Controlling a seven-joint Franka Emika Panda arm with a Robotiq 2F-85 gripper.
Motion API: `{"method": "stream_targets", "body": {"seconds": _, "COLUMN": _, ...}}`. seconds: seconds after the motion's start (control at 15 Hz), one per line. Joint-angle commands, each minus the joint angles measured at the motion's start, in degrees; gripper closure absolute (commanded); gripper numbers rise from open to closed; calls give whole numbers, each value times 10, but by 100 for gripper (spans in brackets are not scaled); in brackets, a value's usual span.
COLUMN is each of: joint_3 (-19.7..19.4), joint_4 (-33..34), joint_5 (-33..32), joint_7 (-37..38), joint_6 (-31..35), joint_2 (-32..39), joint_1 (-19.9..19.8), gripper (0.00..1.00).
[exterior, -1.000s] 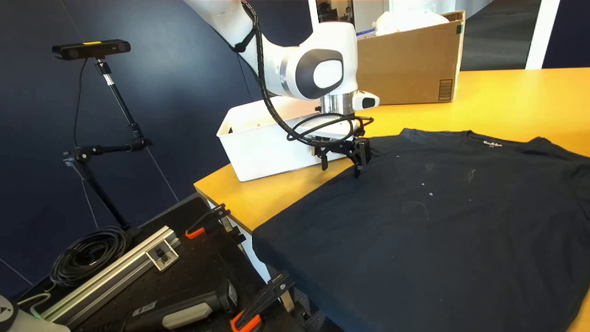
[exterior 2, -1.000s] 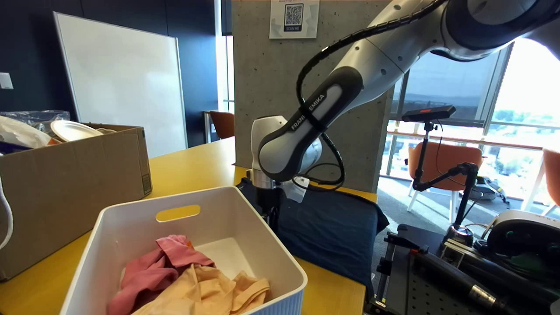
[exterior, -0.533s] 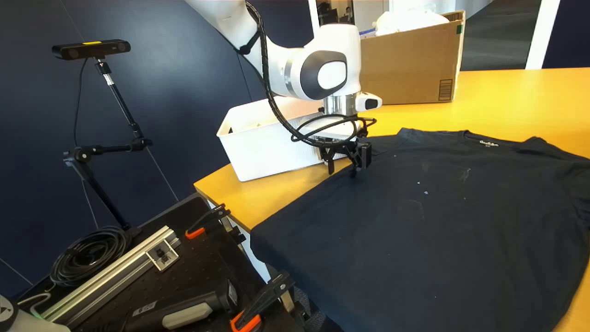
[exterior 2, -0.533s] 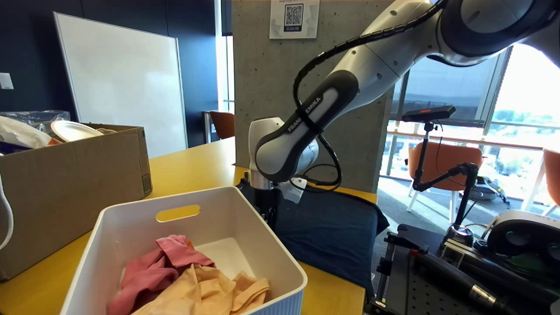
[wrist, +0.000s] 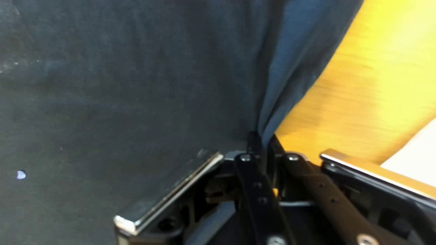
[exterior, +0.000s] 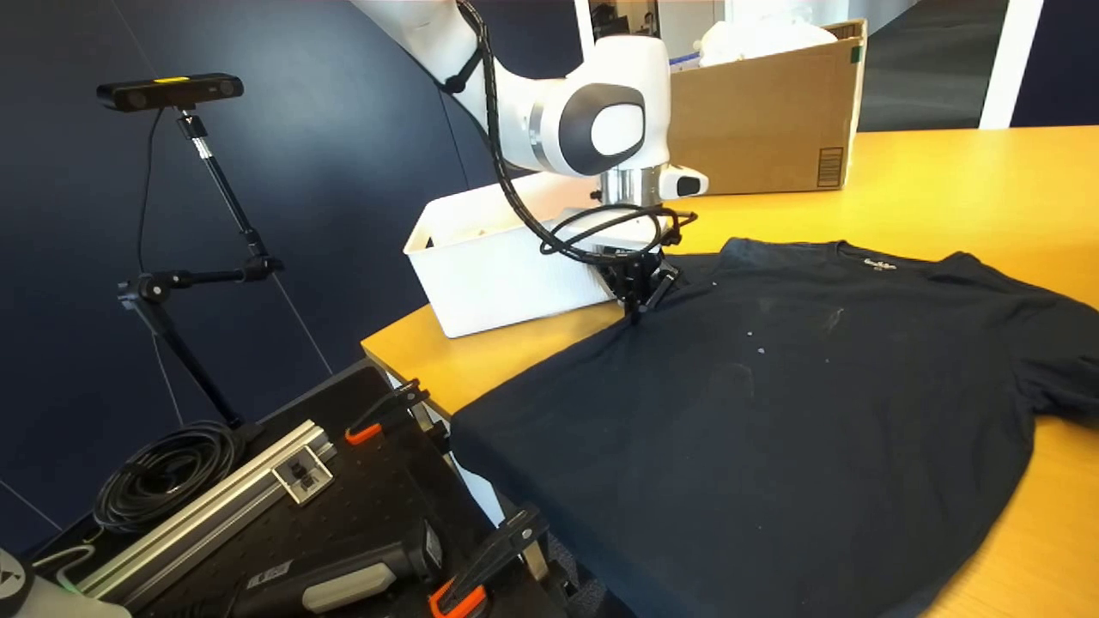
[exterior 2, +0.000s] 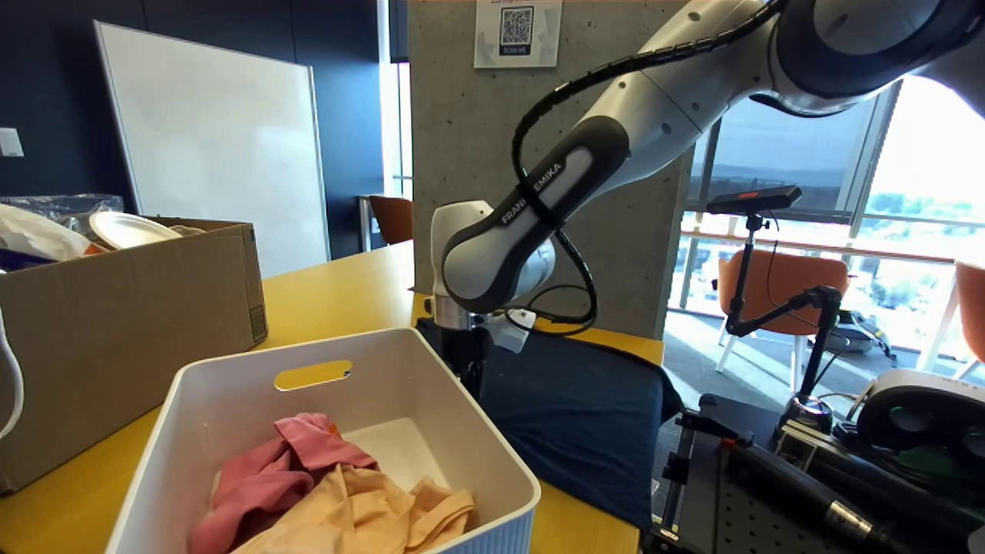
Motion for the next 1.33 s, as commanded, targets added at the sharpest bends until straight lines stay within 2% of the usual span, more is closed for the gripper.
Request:
{"method": "stream_targets", "body": {"seconds": 0.0, "joint_3": 0, "joint_4": 6, "joint_5": -9, "joint_7": 9, "joint_6": -5, "joint_2": 5, "joint_1": -11, "gripper": 99}}
{"method": "stream_targets", "body": {"seconds": 0.4, "joint_3": -14, "joint_4": -26, "joint_5": -3, "joint_7": 3, "joint_6": 1, "joint_2": -29, "joint_1": -52, "gripper": 99}}
{"method": "stream_targets", "body": {"seconds": 0.73, "joint_3": -28, "joint_4": -79, "joint_5": -5, "joint_7": 2, "joint_6": 39, "joint_2": -101, "joint_1": -83, "gripper": 99}}
{"method": "stream_targets", "body": {"seconds": 1.07, "joint_3": -48, "joint_4": -116, "joint_5": -13, "joint_7": 7, "joint_6": 35, "joint_2": -173, "joint_1": -92, "gripper": 99}}
{"method": "stream_targets", "body": {"seconds": 1.27, "joint_3": -64, "joint_4": -131, "joint_5": -13, "joint_7": 7, "joint_6": 38, "joint_2": -181, "joint_1": -102, "gripper": 99}}
